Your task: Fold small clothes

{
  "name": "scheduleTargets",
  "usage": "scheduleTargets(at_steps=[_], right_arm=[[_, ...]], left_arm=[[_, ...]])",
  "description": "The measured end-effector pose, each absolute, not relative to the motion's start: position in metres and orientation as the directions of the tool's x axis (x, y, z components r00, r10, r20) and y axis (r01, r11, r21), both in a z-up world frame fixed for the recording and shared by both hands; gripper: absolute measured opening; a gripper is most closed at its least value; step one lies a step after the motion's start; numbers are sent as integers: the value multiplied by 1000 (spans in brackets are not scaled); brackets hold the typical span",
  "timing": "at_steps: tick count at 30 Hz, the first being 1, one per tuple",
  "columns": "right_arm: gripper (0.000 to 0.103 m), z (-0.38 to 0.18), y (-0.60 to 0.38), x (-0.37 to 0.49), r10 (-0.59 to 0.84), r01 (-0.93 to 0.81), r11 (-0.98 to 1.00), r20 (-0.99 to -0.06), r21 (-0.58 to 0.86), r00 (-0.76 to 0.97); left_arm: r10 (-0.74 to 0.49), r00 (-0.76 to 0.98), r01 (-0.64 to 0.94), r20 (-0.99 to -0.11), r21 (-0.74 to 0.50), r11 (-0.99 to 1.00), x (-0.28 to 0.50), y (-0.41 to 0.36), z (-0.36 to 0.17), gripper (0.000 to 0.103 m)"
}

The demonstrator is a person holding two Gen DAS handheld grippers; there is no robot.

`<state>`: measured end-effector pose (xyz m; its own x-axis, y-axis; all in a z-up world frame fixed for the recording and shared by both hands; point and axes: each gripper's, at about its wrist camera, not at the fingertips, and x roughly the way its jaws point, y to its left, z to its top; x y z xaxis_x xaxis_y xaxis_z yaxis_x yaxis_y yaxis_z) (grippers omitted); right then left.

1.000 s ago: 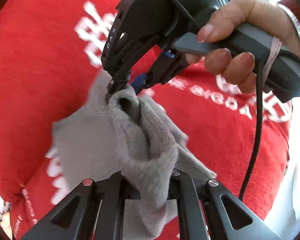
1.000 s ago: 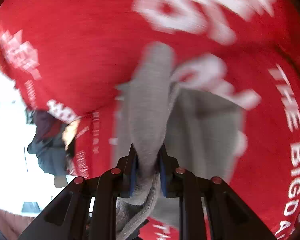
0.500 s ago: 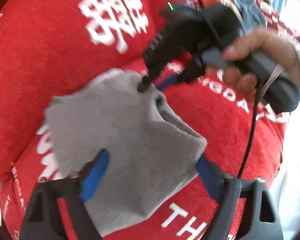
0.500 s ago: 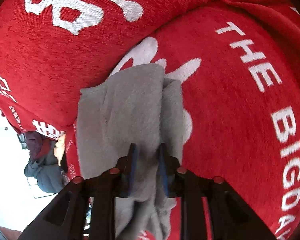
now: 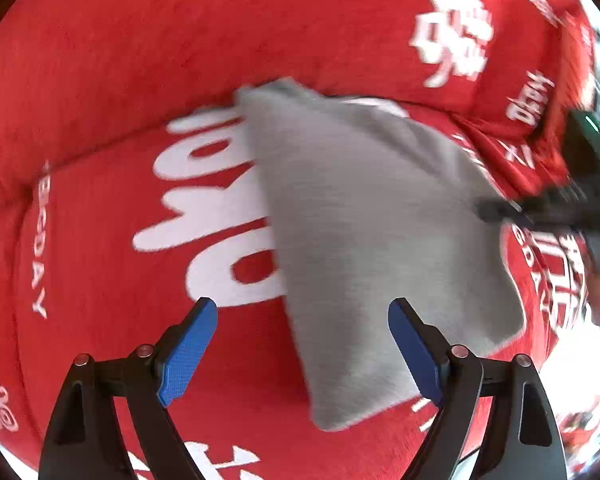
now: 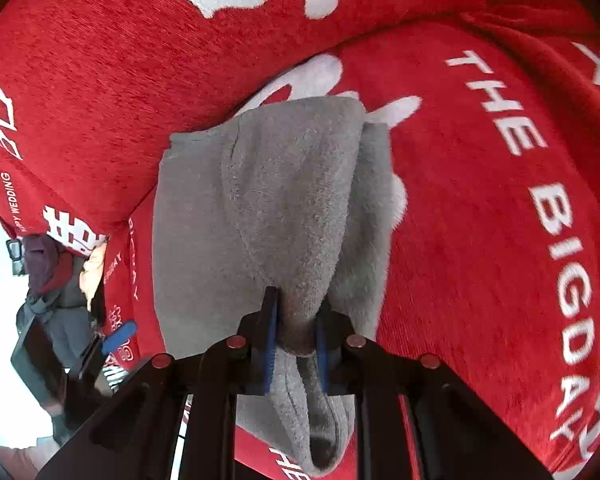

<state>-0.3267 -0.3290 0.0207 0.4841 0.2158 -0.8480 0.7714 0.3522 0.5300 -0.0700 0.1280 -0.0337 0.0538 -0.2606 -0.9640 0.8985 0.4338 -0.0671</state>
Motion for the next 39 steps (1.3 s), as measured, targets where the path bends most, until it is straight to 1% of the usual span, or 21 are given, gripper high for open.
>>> scheduleTargets(at_steps=[2, 3, 5, 6, 8, 9, 15, 16, 18, 19, 21, 23, 24, 26, 28, 30, 31, 32, 34, 37, 39], right_arm=[[17, 9, -325, -329, 209, 805, 375, -888, 459, 409], [17, 1, -324, -332, 214, 812, 370, -892, 451, 398], [20, -3, -327, -340, 218, 807, 301, -861, 508, 460], [22, -2, -327, -344, 215, 805, 281, -852, 522, 477], [38, 3, -323, -352, 206, 813, 278, -858, 512, 470], [40, 7, -319, -356, 201, 818, 289, -867, 497, 456], [40, 35, -282, -378, 186, 790, 285, -840, 543, 510], [40, 40, -270, -379, 184, 777, 303, -834, 552, 521], [28, 43, -256, -380, 203, 754, 317, -817, 576, 539], [24, 41, -247, -377, 226, 741, 322, -808, 589, 544], [23, 27, -233, -370, 274, 747, 342, -821, 570, 501], [17, 3, -225, -367, 312, 789, 364, -863, 495, 398], [17, -8, -223, -370, 339, 806, 347, -865, 480, 370], [17, -9, -226, -377, 341, 811, 312, -855, 495, 390], [23, 7, -235, -388, 294, 792, 291, -838, 537, 460], [46, 21, -250, -396, 256, 768, 274, -813, 579, 522], [71, 25, -259, -398, 242, 764, 266, -808, 588, 538], [77, 28, -272, -400, 223, 753, 256, -795, 606, 564], [77, 28, -300, -403, 216, 733, 224, -766, 643, 606], [77, 21, -336, -411, 227, 668, 154, -684, 728, 693], [77, 14, -353, -412, 225, 686, 152, -701, 712, 677]], left_arm=[[-234, 27, 882, -972, -87, 463, -61, 129, -43, 88], [-225, 11, 876, -974, -99, 471, -59, 130, -48, 88], [-205, -8, 866, -979, -109, 488, -57, 131, -55, 88], [-205, -11, 865, -979, -112, 489, -57, 132, -56, 88], [-203, -12, 866, -979, -112, 487, -58, 132, -57, 88], [-201, -9, 866, -980, -108, 487, -58, 133, -57, 88], [-181, -6, 861, -983, -97, 499, -58, 132, -58, 88], [-178, -4, 862, -984, -93, 498, -58, 131, -59, 88], [-171, 1, 864, -985, -85, 496, -58, 129, -61, 88], [-169, 3, 865, -986, -82, 495, -59, 129, -61, 88], [-165, 7, 866, -986, -76, 494, -59, 128, -63, 88], [-160, 7, 867, -987, -73, 493, -60, 127, -64, 88], [-159, 9, 867, -987, -71, 494, -60, 126, -64, 88], [-160, 5, 867, -987, -75, 493, -59, 125, -65, 88], [-167, -13, 866, -986, -94, 492, -56, 126, -64, 88], [-187, -61, 854, -980, -148, 499, -50, 127, -66, 88], [-208, -93, 844, -974, -188, 503, -45, 127, -66, 88], [-231, -129, 831, -964, -232, 506, -40, 127, -66, 88], [-257, -180, 810, -949, -292, 508, -31, 125, -68, 88], [-277, -250, 792, -928, -361, 493, -21, 118, -74, 88], [-272, -307, 773, -912, -405, 489, -17, 112, -83, 88]])
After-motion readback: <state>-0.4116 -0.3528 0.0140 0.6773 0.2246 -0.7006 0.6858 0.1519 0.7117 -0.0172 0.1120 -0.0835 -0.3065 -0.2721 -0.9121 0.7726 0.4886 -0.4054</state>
